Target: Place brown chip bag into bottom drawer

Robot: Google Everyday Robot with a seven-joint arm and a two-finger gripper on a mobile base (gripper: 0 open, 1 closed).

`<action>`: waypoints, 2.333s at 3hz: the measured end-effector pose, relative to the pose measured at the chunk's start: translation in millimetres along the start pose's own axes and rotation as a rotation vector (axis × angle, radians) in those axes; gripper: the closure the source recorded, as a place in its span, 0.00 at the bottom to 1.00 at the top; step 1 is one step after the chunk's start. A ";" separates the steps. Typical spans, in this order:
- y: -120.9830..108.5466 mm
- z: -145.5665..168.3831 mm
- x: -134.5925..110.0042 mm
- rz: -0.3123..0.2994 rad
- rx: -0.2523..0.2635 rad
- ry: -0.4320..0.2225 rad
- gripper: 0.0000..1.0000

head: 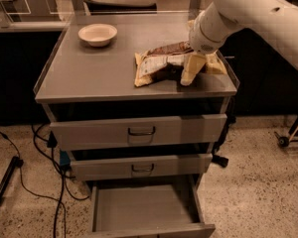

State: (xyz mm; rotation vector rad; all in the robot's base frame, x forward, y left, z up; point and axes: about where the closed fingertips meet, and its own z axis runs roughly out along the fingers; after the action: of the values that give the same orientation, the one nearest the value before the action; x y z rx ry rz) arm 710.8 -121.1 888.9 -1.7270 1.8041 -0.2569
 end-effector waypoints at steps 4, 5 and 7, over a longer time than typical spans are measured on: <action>-3.9 27.7 9.1 0.016 -0.030 0.036 0.49; -3.8 27.7 9.1 0.016 -0.030 0.036 0.74; -3.8 27.7 9.1 0.016 -0.031 0.036 1.00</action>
Offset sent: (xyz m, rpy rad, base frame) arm 0.0263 -0.0044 -0.0267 -0.0315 0.0455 -0.0358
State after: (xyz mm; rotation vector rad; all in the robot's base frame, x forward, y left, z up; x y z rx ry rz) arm 729.6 -122.7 866.4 -1.7390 1.8554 -0.2561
